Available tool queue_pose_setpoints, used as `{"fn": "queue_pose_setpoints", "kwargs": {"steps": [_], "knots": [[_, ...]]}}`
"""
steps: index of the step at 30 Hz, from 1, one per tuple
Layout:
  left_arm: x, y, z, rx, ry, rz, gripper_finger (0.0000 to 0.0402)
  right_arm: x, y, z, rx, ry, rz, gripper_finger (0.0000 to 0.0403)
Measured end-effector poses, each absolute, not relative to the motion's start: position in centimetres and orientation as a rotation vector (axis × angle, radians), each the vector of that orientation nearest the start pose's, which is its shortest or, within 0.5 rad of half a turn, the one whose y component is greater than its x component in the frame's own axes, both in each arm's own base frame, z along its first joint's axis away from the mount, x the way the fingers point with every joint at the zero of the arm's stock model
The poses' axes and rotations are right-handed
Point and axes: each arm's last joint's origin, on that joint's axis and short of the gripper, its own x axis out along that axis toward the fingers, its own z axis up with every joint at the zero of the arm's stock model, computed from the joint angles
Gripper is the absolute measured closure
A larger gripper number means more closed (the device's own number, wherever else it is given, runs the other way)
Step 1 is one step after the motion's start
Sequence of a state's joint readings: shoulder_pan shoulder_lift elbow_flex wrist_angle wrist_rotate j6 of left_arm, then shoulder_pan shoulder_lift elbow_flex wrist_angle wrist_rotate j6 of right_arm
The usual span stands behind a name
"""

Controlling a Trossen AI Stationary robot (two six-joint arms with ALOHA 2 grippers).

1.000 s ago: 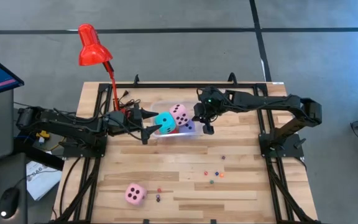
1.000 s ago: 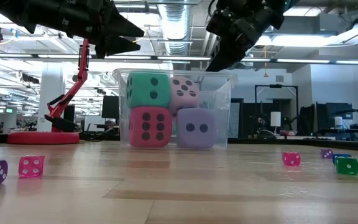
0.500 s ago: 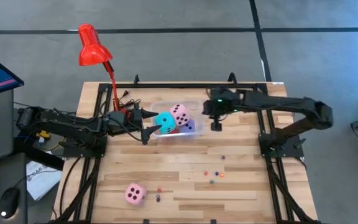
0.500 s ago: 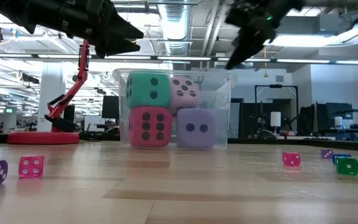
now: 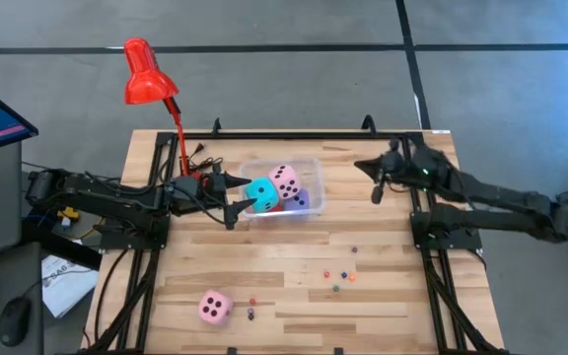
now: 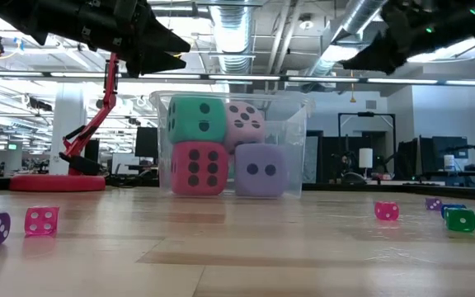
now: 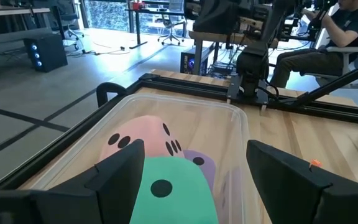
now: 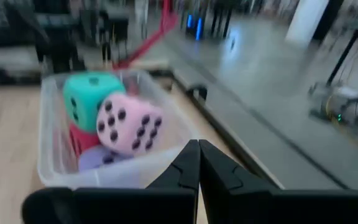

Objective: Pick & Place Dice
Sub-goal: Put the small purple die into the transparent bin

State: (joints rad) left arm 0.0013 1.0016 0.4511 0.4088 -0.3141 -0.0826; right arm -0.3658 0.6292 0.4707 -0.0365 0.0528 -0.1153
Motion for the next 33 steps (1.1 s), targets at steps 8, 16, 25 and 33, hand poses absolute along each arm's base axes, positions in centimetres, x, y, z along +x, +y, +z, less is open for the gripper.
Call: {"fn": "queue_pose_setpoints", "kwargs": {"steps": [8, 16, 25, 33], "knots": [[21.2, 0.9, 23.6, -0.061, 0.124, 0.320, 0.0128, 11.9, -5.0, 22.5, -0.074, 0.053, -0.437, 0.0403], [21.2, 0.9, 23.6, -0.061, 0.124, 0.320, 0.0128, 11.6, -4.9, 22.0, -0.065, 0.063, -0.434, 0.0403], [21.3, 0.9, 24.2, -0.071, 0.058, 0.317, 0.0128, 11.6, -4.9, 21.6, -0.061, 0.111, -0.432, 0.0403], [21.3, 0.9, 24.5, -0.077, 0.023, 0.316, 0.0128, 11.6, -4.9, 21.5, -0.063, 0.117, -0.432, 0.0403]]}}
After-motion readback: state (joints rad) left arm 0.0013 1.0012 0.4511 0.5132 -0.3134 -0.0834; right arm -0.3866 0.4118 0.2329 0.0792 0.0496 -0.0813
